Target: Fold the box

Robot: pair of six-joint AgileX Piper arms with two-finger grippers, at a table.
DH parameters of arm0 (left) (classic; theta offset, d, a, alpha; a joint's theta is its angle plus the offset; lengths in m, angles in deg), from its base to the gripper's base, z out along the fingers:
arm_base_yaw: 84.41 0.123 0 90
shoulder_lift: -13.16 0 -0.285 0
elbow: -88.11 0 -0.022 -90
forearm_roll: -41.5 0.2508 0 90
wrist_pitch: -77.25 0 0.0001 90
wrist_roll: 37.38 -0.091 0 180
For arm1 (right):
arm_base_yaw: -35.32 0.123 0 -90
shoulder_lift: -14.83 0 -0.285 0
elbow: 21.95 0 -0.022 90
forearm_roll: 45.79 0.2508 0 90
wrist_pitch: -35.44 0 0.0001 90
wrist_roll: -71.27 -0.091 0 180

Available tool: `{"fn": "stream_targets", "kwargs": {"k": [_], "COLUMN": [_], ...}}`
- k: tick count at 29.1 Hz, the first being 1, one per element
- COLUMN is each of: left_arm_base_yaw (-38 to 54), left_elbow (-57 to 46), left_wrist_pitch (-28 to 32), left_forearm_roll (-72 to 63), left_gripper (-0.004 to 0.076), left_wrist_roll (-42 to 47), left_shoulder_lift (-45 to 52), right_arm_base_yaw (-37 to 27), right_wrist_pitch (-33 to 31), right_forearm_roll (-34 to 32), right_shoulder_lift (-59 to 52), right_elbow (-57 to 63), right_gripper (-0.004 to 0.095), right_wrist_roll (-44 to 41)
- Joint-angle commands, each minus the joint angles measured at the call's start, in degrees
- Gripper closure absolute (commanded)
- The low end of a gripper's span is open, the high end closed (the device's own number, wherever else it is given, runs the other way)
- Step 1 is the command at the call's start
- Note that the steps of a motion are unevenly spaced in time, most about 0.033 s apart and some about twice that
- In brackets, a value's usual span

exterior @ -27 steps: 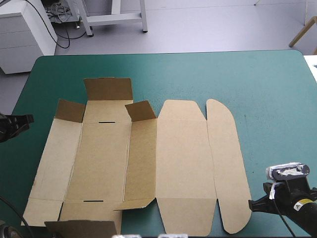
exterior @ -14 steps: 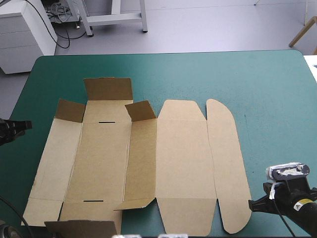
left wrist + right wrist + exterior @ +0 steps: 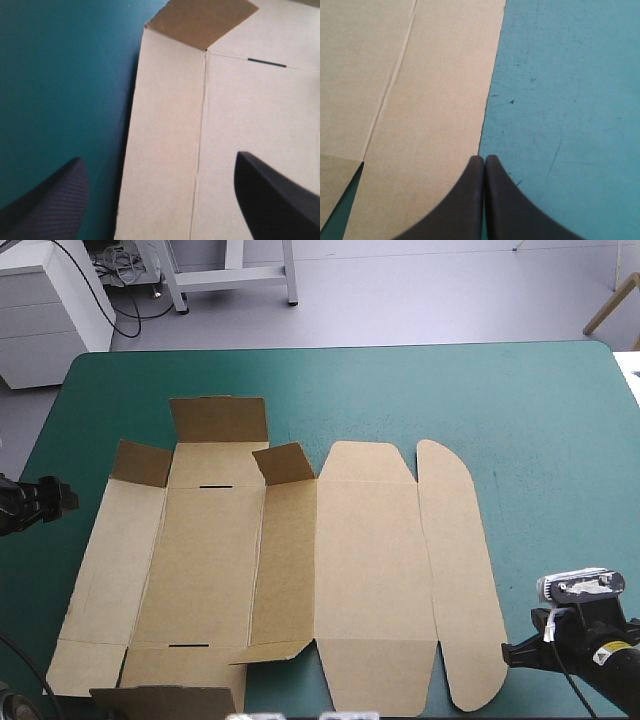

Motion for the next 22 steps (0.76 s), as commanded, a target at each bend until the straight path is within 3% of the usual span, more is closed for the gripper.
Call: {"fn": "stream_targets", "kwargs": {"k": [1,7,11,18,22], "left_arm_base_yaw": [-0.1,0.6,6.2,20.5,23.8], "left_elbow": [1.9,1.9,1.9,-1.4,-7.7], "left_wrist_pitch": [1.1,0.3,-0.1,-2.9,-3.0], "left_forearm_roll": [3.3,10.5,10.6,4.6,0.0], "left_gripper": [0.0206,0.0214,0.0214,0.0215,0.0215], "left_wrist_roll": [3.8,7.4,7.7,2.3,-4.3], "left_shoulder_lift": [-1.1,-3.8,-3.9,-3.9,-3.9], "right_arm_base_yaw": [0.1,0.1,0.1,0.1,0.1], "right_wrist_pitch": [2.7,2.7,2.7,2.7,2.7], "right_forearm_roll": [0.6,0.6,0.6,0.6,0.6], "right_shoulder_lift": [0.5,0.5,0.5,0.5,0.5], "right_elbow": [-1.4,-1.4,-1.4,-1.4,-1.4], "right_gripper": [0.0928,0.0927,0.0927,0.0927,0.0927], "right_wrist_roll": [0.4,0.4,0.4,0.4,0.4]}}
